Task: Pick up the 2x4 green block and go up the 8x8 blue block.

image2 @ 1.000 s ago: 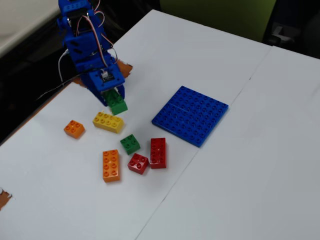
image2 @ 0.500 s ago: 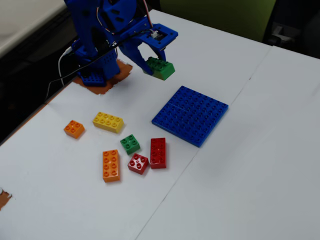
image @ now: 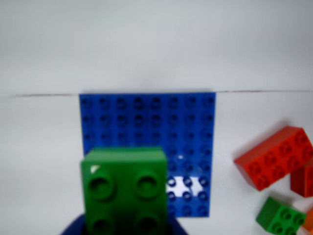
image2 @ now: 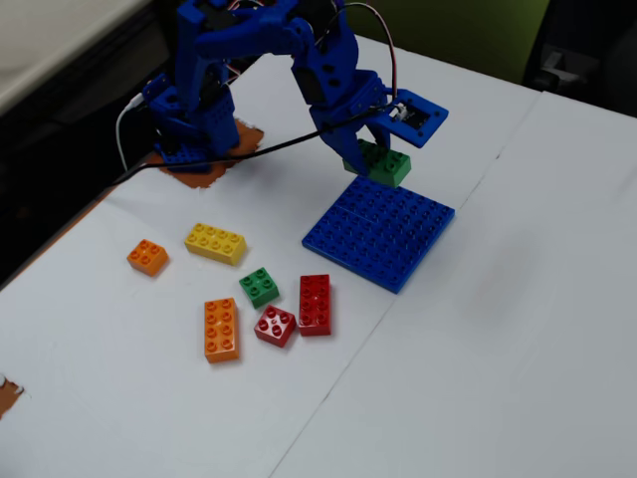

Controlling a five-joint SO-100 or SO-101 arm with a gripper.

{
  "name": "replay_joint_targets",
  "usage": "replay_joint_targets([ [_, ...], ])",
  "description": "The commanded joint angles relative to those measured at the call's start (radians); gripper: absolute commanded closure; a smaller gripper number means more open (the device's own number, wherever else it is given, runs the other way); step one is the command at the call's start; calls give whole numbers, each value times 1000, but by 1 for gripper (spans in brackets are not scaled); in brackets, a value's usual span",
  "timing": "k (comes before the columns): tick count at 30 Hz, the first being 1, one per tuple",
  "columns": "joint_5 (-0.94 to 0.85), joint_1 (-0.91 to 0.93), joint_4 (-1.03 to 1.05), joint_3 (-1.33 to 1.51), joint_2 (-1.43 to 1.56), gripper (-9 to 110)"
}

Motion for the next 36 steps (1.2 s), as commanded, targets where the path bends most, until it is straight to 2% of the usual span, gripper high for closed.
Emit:
replay_joint_targets([
  [1, -9, -8, 26, -104, -21, 97],
  [8, -14, -3, 49, -150, -41, 101],
  [36, -8, 8, 75, -187, -37, 101],
])
